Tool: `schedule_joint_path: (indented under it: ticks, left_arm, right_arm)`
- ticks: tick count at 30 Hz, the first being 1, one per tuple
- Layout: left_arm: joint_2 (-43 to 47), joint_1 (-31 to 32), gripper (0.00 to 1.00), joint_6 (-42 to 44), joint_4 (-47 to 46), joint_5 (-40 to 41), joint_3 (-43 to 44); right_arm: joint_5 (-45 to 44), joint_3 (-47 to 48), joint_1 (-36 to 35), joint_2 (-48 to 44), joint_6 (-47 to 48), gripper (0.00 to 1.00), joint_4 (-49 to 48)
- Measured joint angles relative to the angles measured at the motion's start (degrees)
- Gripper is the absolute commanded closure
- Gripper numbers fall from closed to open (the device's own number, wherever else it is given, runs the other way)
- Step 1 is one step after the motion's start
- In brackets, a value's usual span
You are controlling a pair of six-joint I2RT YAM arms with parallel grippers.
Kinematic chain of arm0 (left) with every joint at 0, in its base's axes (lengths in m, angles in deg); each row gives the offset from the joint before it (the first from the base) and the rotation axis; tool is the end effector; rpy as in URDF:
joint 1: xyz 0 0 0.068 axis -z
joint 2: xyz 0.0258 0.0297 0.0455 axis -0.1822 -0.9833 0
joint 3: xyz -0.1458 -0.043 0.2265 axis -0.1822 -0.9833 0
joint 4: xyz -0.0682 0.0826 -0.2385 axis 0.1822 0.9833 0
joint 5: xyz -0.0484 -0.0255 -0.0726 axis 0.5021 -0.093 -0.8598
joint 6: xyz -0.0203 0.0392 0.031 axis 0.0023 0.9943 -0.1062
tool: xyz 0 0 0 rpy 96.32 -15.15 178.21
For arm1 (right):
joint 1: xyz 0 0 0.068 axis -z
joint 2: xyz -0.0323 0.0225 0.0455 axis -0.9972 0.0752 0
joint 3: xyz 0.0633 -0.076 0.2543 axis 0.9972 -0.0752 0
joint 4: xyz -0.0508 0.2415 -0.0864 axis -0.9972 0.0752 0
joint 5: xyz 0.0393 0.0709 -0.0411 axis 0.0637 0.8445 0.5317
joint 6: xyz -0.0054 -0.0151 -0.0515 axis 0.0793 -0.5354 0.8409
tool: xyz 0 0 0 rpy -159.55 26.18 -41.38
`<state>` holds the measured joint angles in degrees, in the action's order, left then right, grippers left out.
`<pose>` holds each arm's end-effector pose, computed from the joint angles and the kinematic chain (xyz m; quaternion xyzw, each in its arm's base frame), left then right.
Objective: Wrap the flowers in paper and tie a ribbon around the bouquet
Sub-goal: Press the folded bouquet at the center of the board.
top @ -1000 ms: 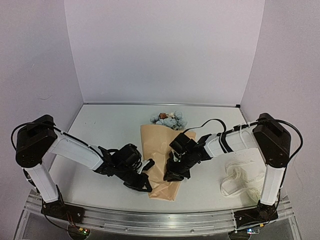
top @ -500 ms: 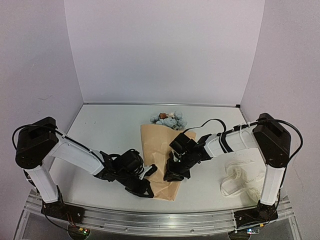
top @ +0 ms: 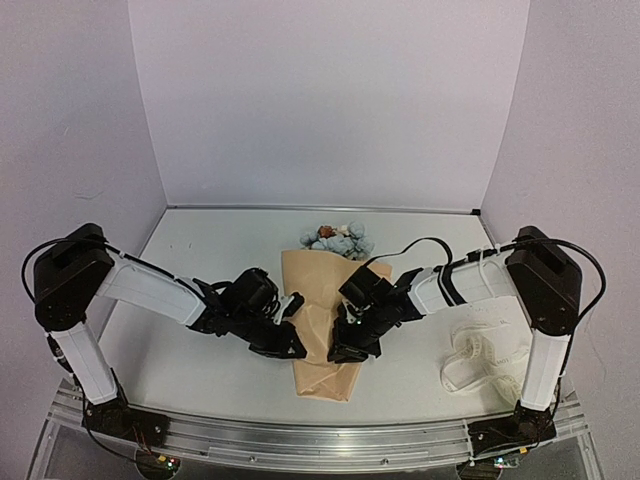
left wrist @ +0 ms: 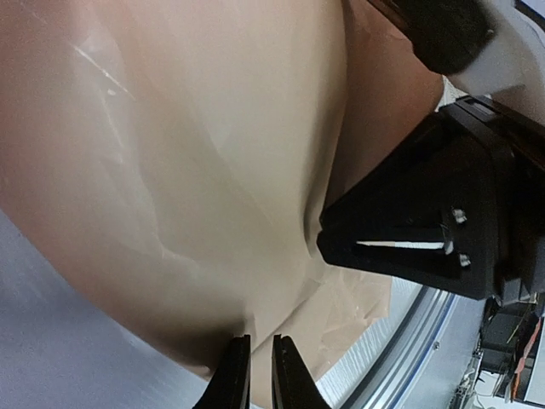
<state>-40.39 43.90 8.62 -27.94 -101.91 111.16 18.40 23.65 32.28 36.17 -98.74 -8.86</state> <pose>0.1799 -0.2762 0.1354 0.2163 0.8979 -0.3716 0.0941 0.2119 0.3110 0.1316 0.0605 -0.9455 -0.3191 0.0248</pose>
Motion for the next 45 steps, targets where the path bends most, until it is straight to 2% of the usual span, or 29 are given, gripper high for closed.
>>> schedule_joint_path:
  ticks: [6,16,28,36,45]
  left_arm:
    - [-4.08,-1.69,0.85,-1.79,-1.60,-0.15,0.45]
    - [-5.35,-6.25,0.81,-6.11,-3.04,1.24,1.81]
    - [-11.44,-12.48,0.82,-7.52,-1.53,-0.28,9.83]
    - [-16.20,-16.97,0.81,-7.35,-1.02,-5.77,15.39]
    - [-22.45,-22.28,0.81,-2.88,8.21,-9.14,27.21]
  right_arm:
    - [-0.10,0.00,0.00,0.00,0.49,0.85,0.11]
    - [-0.19,-0.14,0.00,-0.17,2.07,0.85,0.77]
    - [-0.34,-0.31,0.00,-0.52,3.48,0.85,2.03]
    - [-0.35,-0.44,0.00,-0.76,4.80,0.85,2.61]
    - [-0.30,-1.05,0.00,-1.17,5.92,0.85,2.62]
